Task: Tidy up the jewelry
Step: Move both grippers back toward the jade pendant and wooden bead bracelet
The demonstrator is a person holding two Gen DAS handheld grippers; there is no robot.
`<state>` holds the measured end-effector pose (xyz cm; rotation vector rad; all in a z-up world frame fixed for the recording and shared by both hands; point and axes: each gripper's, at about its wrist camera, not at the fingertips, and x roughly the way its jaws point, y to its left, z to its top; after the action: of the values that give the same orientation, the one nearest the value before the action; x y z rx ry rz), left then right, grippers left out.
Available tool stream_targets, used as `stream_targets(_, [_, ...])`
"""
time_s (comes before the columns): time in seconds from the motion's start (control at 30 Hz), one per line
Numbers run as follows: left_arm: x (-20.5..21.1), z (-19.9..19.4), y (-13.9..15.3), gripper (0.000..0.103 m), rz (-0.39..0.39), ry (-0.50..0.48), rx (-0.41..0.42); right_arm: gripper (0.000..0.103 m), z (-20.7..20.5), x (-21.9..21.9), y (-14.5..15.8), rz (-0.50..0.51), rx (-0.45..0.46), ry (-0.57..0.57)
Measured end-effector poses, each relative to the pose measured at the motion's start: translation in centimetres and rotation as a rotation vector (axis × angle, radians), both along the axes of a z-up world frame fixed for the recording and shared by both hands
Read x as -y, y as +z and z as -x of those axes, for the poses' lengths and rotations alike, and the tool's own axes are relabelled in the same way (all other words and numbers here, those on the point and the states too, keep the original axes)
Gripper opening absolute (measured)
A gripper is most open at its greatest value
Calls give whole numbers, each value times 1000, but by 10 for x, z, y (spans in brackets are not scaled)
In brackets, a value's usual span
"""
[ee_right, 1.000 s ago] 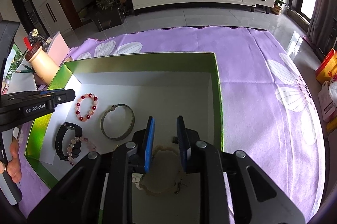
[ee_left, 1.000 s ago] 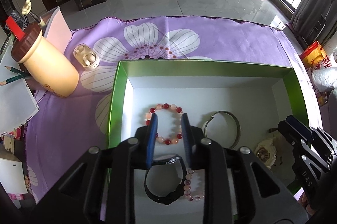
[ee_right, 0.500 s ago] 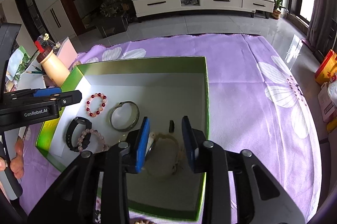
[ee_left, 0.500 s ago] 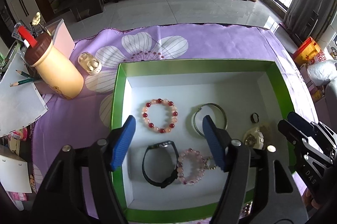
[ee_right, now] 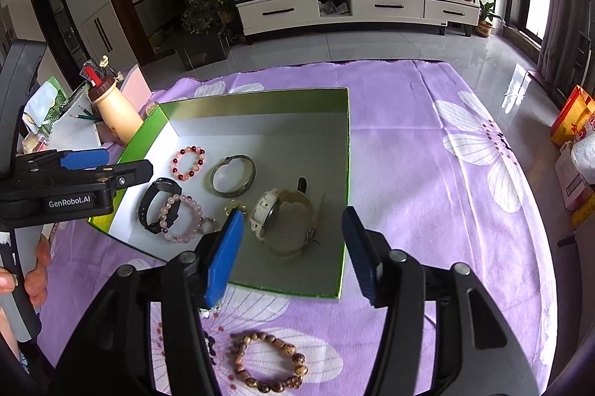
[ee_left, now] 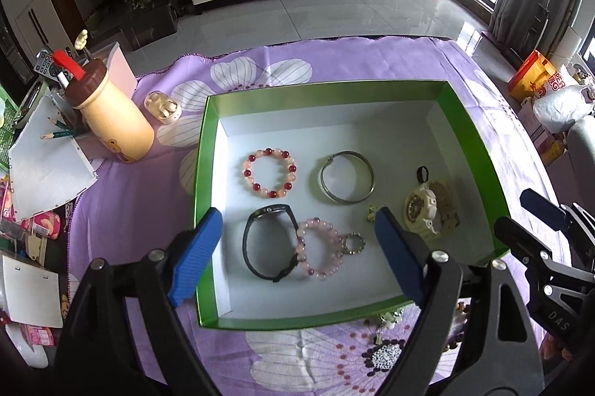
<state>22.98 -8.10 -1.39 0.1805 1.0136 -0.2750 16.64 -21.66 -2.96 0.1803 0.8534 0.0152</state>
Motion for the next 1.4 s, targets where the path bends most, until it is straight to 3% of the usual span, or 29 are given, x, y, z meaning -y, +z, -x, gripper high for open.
stream_targets(0.47, [-16,38,41,100,-8,36,97,94,25,-22,51,59,31,18])
stream_targets(0.8, [-26,76,59,101,-10,20,145,97,54,-32,69,67,69,40])
stream_targets(1.1, [-30,108,45,101,-3,-8,128,97,86,-38,56,63,55,82])
stream_targets(1.4, [-42,123,13,101,130,-10,19,97,109,-31,25,57,4,76])
